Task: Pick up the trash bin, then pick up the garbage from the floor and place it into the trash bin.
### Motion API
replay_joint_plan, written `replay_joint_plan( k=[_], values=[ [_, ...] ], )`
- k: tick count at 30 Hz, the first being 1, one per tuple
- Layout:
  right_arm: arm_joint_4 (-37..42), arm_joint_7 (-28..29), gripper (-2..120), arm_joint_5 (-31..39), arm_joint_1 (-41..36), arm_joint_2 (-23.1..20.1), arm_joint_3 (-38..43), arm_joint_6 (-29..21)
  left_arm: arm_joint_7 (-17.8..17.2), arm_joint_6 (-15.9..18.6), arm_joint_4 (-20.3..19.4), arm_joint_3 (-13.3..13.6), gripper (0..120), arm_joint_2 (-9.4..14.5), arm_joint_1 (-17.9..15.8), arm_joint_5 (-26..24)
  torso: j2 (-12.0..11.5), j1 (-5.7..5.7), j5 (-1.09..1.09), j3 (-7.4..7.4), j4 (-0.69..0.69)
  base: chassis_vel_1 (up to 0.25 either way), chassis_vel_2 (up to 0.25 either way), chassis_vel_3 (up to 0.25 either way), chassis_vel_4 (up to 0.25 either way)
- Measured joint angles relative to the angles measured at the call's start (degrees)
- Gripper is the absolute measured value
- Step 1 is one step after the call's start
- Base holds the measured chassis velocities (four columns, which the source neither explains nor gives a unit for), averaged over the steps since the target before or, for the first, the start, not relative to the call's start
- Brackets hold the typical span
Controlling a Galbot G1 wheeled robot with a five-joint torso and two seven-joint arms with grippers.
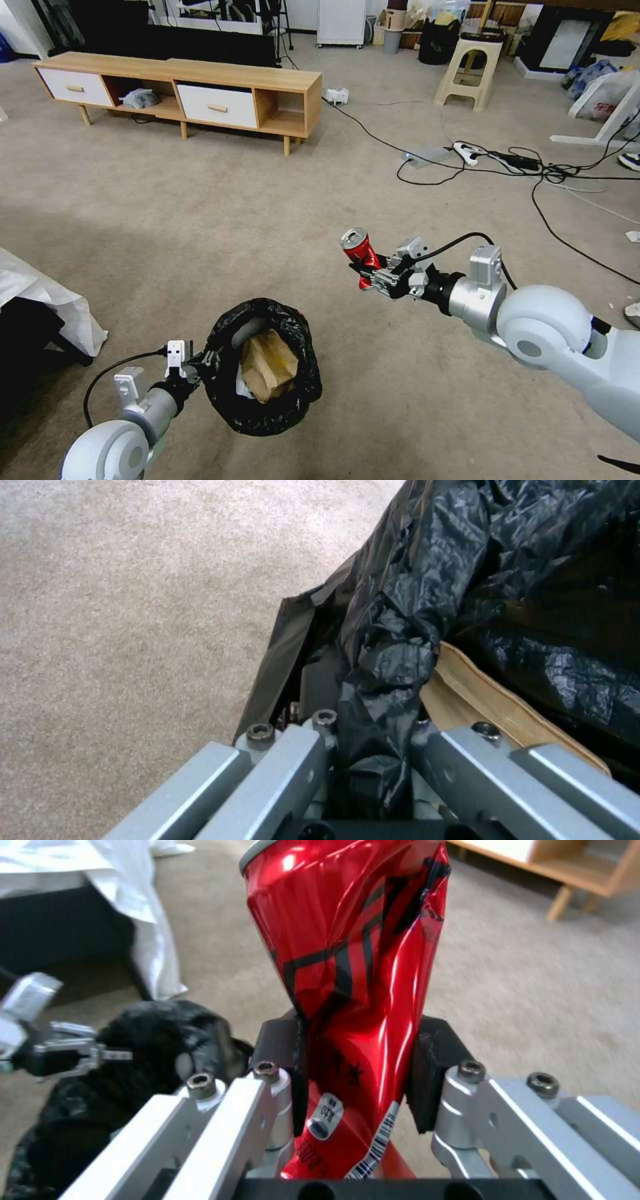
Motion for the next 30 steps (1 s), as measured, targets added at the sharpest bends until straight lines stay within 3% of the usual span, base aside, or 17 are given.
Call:
replay_joint_plan(
  k=[8,18,30],
  values=[
    [-0.04,-6.68,27,-4.45,1.58,1.24,-3.57,5.47,0.00,0.12,0.18,1.10,1,-1.00,-0.15,1.18,0.00,0.00,0.00,0.00,0.00,0.000,0.000,0.000,0.000],
    [-0.78,-9.38,27,-8.96,2.53,3.43,-6.17,9.08,0.00,0.27,0.19,1.41,1,-1.33,-0.18,1.62,0.00,0.00,0.00,0.00,0.00,0.000,0.000,0.000,0.000],
    [-3.61,-16.69,27,-20.30,2.24,4.56,-7.76,15.11,0.62,0.34,-0.05,2.30,1,-1.82,0.20,2.95,0.00,0.00,0.00,0.00,0.00,0.000,0.000,0.000,0.000]
  ],
)
